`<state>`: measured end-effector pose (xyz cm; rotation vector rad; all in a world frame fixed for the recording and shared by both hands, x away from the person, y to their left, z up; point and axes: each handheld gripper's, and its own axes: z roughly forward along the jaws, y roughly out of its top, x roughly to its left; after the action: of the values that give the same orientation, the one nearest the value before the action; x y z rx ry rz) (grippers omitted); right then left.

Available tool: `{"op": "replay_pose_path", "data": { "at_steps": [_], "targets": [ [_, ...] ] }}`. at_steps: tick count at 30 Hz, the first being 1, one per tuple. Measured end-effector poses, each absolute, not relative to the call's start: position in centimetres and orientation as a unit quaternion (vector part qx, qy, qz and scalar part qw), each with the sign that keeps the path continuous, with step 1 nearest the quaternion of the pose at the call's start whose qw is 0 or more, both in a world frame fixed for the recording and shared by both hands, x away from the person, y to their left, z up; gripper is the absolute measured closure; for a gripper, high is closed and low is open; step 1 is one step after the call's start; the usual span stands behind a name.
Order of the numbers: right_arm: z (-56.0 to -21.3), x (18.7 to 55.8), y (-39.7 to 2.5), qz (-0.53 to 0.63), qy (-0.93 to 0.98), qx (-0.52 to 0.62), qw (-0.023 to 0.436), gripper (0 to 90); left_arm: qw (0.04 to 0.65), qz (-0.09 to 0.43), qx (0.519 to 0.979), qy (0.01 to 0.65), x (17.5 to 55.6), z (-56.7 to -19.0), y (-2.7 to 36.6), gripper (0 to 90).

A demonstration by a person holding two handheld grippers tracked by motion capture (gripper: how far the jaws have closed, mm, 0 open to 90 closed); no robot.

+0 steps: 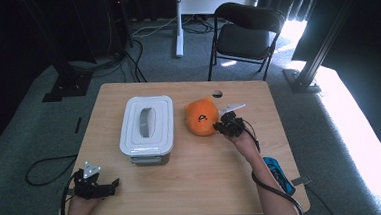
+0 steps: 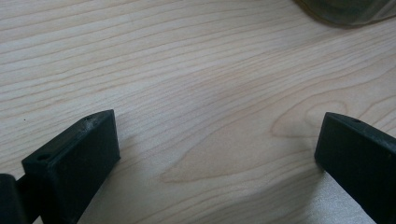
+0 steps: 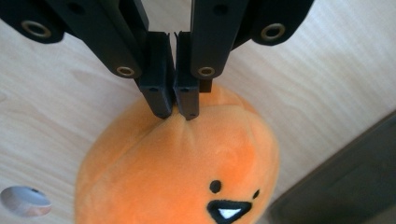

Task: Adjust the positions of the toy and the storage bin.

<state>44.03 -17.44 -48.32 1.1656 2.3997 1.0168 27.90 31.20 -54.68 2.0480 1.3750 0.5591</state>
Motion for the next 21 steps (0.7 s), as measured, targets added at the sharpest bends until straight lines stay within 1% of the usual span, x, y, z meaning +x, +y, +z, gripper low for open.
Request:
{"op": "replay_pose_path", "data": {
  "at_steps": [8,17,19,21],
  "targets": [
    [-47.9,41.4,-18.7,0.374,0.822,0.41,0.13,86.7,0.301,0.211,0.772,0.518,27.9,-54.7,31.2,0.2],
    [-48.1,38.2,-18.9,0.37,0.817,0.42,0.137,86.5,0.301,0.211,0.772,0.518,27.9,-54.7,31.2,0.2],
    [-48.1,37.2,-19.1,0.38,0.812,0.424,0.128,86.5,0.302,0.211,0.772,0.518,27.9,-54.7,31.2,0.2],
    [-48.1,36.5,-18.9,0.374,0.812,0.427,0.135,86.4,0.302,0.21,0.772,0.518,27.9,-54.7,31.2,0.2]
  ]
}}
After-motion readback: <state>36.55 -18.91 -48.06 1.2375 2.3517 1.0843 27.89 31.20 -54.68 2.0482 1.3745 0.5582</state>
